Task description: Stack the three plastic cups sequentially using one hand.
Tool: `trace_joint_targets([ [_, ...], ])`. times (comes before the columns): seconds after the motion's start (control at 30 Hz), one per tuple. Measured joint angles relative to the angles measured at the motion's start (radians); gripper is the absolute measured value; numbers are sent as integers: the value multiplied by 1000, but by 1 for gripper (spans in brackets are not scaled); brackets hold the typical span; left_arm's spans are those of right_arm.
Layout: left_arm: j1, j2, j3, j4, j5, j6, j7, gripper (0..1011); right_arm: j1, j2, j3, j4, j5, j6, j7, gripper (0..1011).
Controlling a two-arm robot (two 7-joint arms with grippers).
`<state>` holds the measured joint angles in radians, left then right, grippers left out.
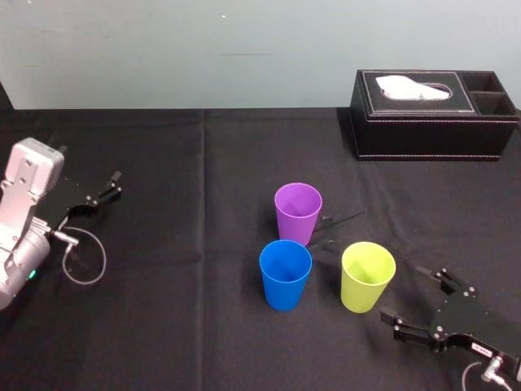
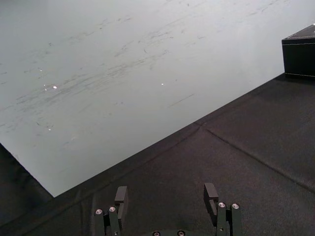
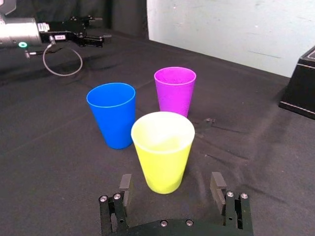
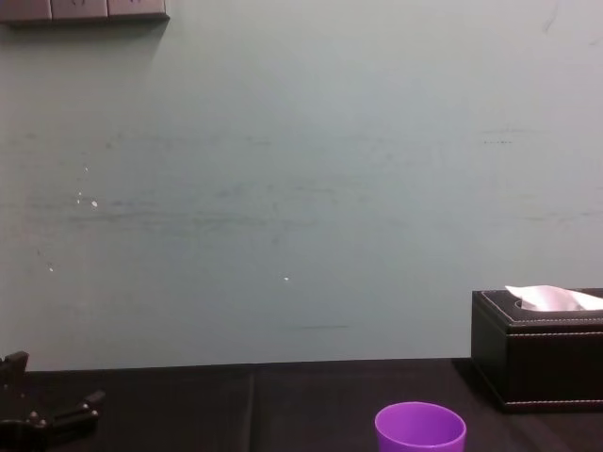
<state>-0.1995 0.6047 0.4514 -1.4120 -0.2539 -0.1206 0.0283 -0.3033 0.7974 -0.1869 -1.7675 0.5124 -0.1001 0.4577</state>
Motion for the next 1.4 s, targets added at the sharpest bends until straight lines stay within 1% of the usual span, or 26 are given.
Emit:
trace_joint_targets([
  [0.13,0,0,0,0,0,0,0,1011,25,-15,-13,11,-25,14,10,1003],
  [0.23,0,0,0,0,0,0,0,1011,37,-24,-17,16,-33,20,16,1003],
  [0.53,0,0,0,0,0,0,0,1011,99,-79,-35,55,-50,49,41,1003],
  [0.57,0,0,0,0,0,0,0,1011,99,-79,-35,55,-50,49,41,1003],
  [0.73,0,0,0,0,0,0,0,1011,136,-101,-51,76,-66,59,55,1003],
  [1.17,0,0,0,0,0,0,0,1011,200,-136,-87,119,-84,71,71,1003],
  [1.4,0,0,0,0,0,0,0,1011,217,-147,-98,124,-85,72,76,1003],
])
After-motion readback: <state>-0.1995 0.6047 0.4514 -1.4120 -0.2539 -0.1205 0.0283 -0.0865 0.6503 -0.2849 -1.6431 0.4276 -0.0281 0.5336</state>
